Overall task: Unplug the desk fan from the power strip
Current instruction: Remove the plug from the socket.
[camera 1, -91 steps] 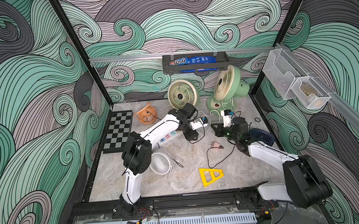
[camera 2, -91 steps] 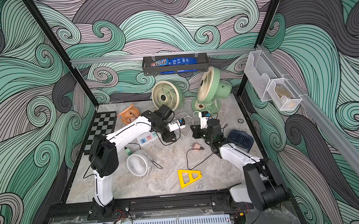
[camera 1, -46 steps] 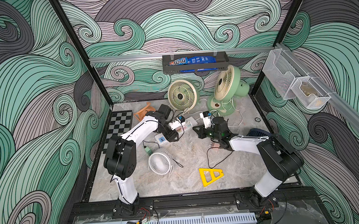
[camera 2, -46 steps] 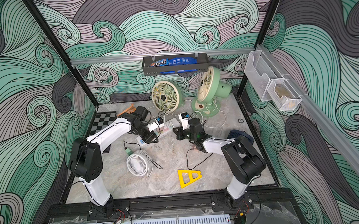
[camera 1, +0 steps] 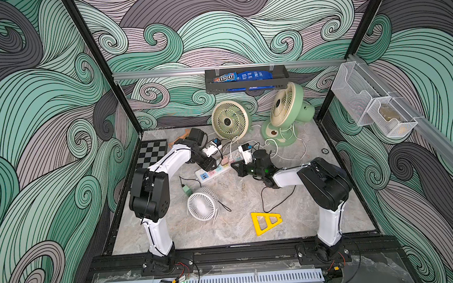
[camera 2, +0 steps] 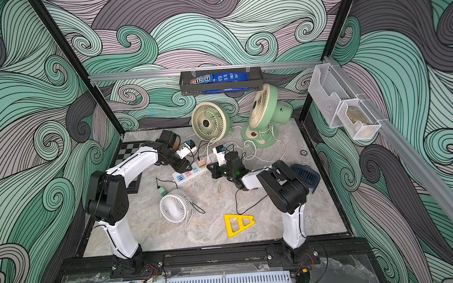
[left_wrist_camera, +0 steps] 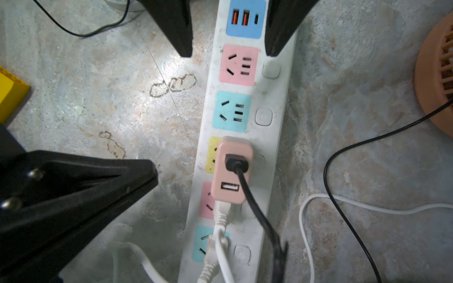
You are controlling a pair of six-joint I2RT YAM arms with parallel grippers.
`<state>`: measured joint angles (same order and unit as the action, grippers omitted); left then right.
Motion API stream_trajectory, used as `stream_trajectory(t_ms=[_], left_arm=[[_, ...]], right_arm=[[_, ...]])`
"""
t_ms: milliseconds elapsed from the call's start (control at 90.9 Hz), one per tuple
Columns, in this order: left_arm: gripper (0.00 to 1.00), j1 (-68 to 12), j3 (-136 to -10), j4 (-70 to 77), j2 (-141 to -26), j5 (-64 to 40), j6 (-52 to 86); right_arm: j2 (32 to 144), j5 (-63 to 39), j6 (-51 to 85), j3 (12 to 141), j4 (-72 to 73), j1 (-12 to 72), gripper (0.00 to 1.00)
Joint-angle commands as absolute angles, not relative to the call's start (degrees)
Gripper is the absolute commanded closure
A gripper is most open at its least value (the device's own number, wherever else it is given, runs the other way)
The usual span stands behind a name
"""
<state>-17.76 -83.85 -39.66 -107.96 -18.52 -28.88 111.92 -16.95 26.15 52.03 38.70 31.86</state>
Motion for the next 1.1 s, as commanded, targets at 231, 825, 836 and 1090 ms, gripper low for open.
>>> stream_trajectory(t_ms=[231,825,836,1090], left_arm=[[0.48,-18.0,-89.9,-39.0,-112.1,-19.0,-29.1],[0.48,-20.2,-91.0,-37.1,-115.8,-17.1,-29.6],[0.48,-20.2,-90.9,-37.0,-115.8,-17.1,-29.5],[0.48,-21.7,-91.4,-35.8,-116.6,-15.0,-29.3]], right_arm=[[116.5,-13.3,28.2,54.5,42.1,32.8,0.96],[119.7,-7.7,31.4,56.5,42.2,33.6,0.96],[119.7,-7.6,31.4,56.5,42.1,33.6,0.96],[121.3,-5.9,32.5,56.9,41.1,33.8,0.95]])
